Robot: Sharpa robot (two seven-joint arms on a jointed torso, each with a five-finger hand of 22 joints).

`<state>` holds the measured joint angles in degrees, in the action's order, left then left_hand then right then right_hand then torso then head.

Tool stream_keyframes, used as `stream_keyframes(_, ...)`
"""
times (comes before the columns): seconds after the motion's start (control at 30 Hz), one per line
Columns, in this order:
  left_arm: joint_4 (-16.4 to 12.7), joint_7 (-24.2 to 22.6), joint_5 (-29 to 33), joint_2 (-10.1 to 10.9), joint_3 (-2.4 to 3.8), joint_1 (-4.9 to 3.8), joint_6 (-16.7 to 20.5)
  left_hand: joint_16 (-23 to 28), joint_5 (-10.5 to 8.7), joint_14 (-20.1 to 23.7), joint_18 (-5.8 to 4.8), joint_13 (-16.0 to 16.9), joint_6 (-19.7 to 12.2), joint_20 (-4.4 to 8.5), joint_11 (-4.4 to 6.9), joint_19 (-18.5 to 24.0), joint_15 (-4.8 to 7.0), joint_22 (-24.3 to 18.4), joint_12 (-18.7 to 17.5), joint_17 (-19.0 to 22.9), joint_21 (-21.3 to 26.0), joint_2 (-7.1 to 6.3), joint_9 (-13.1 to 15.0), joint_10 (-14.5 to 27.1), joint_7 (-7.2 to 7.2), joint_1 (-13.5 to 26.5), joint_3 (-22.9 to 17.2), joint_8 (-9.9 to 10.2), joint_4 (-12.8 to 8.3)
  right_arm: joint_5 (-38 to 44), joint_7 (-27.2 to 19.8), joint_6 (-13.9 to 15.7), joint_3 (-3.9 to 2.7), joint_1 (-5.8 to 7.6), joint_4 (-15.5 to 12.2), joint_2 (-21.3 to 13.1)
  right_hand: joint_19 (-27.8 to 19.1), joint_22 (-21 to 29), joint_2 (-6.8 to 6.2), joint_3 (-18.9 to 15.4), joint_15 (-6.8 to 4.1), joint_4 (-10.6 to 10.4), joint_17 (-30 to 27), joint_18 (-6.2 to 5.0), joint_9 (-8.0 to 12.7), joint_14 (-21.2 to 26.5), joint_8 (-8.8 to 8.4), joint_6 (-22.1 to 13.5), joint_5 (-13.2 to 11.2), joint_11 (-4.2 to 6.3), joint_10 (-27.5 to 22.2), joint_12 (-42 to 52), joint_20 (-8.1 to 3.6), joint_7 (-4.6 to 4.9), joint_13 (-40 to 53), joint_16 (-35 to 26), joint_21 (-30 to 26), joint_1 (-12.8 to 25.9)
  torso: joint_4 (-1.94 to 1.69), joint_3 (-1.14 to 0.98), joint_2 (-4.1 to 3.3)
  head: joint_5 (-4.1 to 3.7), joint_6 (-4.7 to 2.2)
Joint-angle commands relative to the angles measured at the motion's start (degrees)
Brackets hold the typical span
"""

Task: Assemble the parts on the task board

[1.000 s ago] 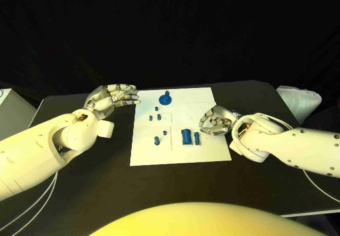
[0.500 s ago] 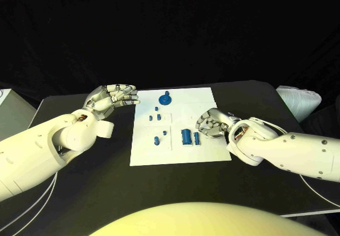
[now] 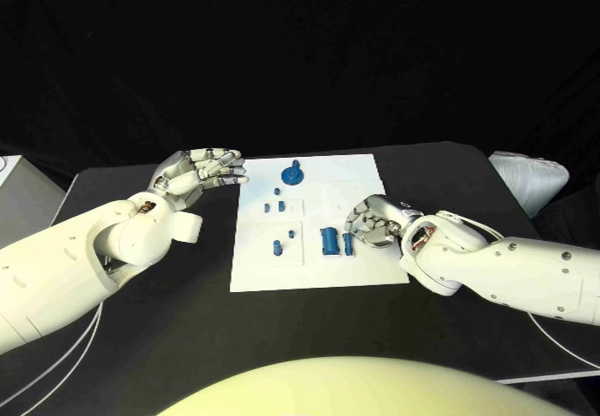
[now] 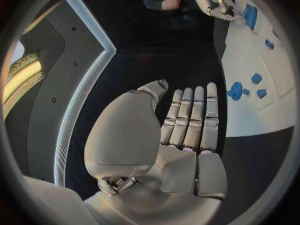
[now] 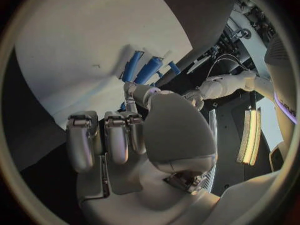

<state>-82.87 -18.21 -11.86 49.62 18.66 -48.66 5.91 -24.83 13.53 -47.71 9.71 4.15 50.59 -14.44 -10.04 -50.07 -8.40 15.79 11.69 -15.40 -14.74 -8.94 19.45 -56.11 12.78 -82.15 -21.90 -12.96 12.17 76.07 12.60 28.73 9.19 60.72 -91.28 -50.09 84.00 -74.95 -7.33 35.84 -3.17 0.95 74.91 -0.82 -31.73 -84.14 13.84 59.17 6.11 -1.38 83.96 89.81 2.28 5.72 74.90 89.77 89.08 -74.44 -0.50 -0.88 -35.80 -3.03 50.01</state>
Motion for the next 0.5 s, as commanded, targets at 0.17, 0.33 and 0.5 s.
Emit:
stream_keyframes(0.17,-0.1,-0.4,0.0,-0.1,0.02,0.06,-1.0,0.2,0.05,0.5,0.54,-0.1,-0.3,-0.02,-0.22,-0.4,-0.07,-0.1,-0.2,-0.1,0.2,-0.19,-0.1,0.3,0.10,-0.1,0.0,0.0,0.4,1.3,1.4,-2.1,-0.01,-0.16,0.0,0.2,5.8,-14.8,0.17,-0.6,-0.25,-0.2,15.1,0.65,-0.1,-5.9,0.73,0.8,-0.7,0.52,6.0,0.2,0.16,-0.41,15.1,0.2,0.0,0.4,0.07,0.03,0.07,-0.04,-0.01)
stream_keyframes(0.33,-0.1,-0.4,0.0,-0.1,0.02,0.06,-1.0,0.2,0.05,0.5,0.54,-0.1,-0.3,-0.02,-0.22,-0.4,-0.07,-0.1,-0.2,-0.1,0.2,-0.19,-0.1,0.3,0.10,-0.1,0.0,0.0,0.4,1.7,2.1,-2.3,-0.01,-0.33,0.3,0.4,5.8,-14.8,0.18,-0.8,-0.34,-0.2,15.1,0.63,-0.1,-5.9,0.98,1.1,-1.0,0.72,6.0,0.2,0.11,-0.62,15.1,0.2,-0.1,0.5,0.04,0.00,0.04,-0.04,-0.01)
stream_keyframes(0.5,-0.1,-0.4,0.0,-0.1,0.02,0.06,-1.0,0.2,0.05,0.5,0.54,-0.1,-0.3,-0.02,-0.22,-0.4,-0.07,-0.1,-0.2,-0.1,0.2,-0.19,-0.1,0.3,0.10,-0.1,0.0,0.0,0.4,1.9,2.5,-2.3,-0.01,-0.65,0.5,0.9,5.8,-14.8,0.14,-0.9,-0.39,-0.2,15.1,0.61,-0.2,-5.9,1.14,1.3,-1.2,0.83,6.0,0.2,0.08,-0.74,15.1,0.2,-0.2,0.5,-0.02,0.01,0.05,-0.11,-0.01)
